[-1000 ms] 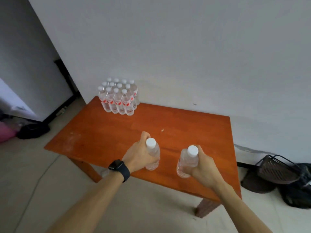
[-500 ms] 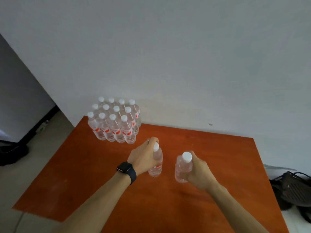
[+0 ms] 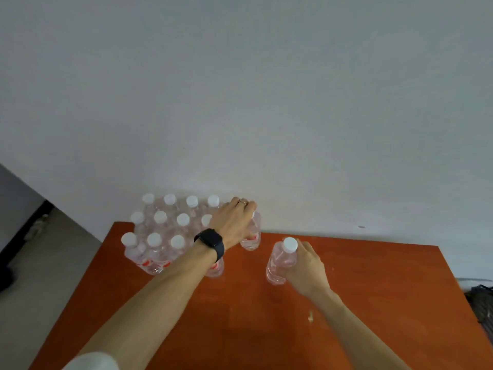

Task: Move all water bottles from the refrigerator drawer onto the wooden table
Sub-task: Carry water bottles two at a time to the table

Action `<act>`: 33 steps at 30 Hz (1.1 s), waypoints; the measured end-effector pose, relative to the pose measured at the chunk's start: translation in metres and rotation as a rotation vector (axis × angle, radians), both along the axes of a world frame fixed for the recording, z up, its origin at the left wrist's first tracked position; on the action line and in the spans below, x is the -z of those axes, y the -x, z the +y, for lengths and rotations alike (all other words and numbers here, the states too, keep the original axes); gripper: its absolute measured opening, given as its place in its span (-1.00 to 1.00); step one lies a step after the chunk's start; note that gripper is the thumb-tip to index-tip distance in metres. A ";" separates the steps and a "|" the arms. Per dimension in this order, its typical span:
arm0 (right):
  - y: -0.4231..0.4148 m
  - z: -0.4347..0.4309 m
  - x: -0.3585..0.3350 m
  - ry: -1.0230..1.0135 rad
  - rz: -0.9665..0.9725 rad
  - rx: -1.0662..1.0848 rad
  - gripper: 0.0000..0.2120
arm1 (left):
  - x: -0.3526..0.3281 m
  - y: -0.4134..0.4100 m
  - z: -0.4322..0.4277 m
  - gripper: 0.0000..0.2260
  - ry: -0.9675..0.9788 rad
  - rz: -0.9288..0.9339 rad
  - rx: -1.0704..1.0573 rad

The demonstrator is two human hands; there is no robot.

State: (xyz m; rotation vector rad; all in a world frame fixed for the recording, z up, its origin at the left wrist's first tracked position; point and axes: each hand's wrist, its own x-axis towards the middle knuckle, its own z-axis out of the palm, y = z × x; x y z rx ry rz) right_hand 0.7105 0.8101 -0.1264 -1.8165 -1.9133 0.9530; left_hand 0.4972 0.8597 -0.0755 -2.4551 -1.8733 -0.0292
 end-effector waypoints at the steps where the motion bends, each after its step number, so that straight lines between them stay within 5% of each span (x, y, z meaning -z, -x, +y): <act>1: 0.008 0.010 0.003 -0.007 0.015 0.012 -0.43 | 0.001 0.003 0.009 -0.70 -0.014 0.032 0.012; 8: 0.055 0.083 0.023 -0.022 0.074 0.034 -0.34 | 0.022 0.023 0.054 -0.79 0.155 -0.008 0.008; 20: 0.086 0.109 0.047 -0.124 0.132 0.008 -0.29 | 0.028 0.046 0.078 -0.78 0.142 -0.059 -0.035; 26: 0.080 0.108 0.051 -0.061 0.092 0.026 -0.23 | 0.026 0.042 0.077 -0.68 0.144 -0.060 -0.077; 33: 0.069 0.102 0.051 0.065 0.151 -0.027 -0.15 | 0.027 0.028 0.068 -0.77 0.132 -0.039 -0.121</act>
